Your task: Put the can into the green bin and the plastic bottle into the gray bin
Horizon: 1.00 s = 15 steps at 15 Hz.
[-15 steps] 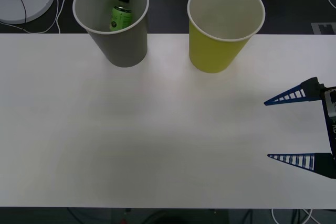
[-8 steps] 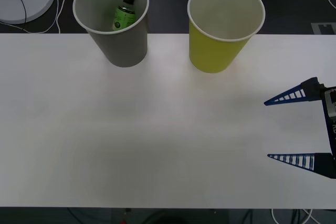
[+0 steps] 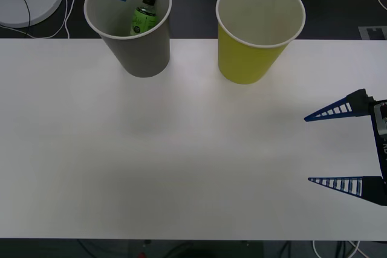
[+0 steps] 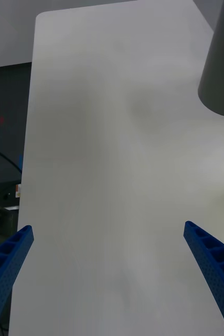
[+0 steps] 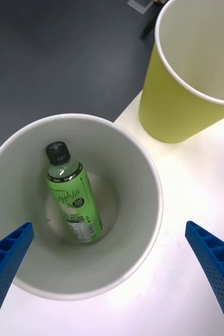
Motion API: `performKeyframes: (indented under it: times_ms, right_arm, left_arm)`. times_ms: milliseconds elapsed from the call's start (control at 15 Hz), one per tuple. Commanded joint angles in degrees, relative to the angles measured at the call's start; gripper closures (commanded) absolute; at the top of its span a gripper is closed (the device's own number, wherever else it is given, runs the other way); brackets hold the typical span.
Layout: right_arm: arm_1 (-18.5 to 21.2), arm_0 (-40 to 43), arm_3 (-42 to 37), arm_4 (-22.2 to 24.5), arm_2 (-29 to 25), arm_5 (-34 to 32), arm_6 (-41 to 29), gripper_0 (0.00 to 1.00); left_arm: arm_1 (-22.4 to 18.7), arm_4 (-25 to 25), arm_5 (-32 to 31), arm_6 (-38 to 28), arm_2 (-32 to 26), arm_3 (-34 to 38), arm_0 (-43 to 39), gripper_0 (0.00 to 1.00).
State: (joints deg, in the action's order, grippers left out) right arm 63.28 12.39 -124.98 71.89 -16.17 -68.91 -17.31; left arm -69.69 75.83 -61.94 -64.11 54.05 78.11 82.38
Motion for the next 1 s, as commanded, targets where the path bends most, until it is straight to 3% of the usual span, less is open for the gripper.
performKeyframes:
  times_ms: [67,400,667,1000]
  right_arm:
    - [0.0,0.0,0.0,0.0,0.0,0.0,0.0,0.00]
    - [0.0,0.0,0.0,0.0,0.0,0.0,0.0,0.00]
    - [0.0,0.0,0.0,0.0,0.0,0.0,0.0,0.00]
    - [0.0,0.0,0.0,0.0,0.0,0.0,0.0,0.00]
  left_arm:
    - [-2.8,-2.4,0.0,0.5,0.0,3.0,-1.3,0.00]
    - [-8.0,-8.1,0.1,1.4,-0.1,8.6,-4.1,0.00]
    - [-9.8,-11.0,0.0,2.6,-1.7,10.8,-7.5,0.00]
    - [-8.4,-7.7,0.0,2.9,-16.2,15.0,-22.2,0.00]
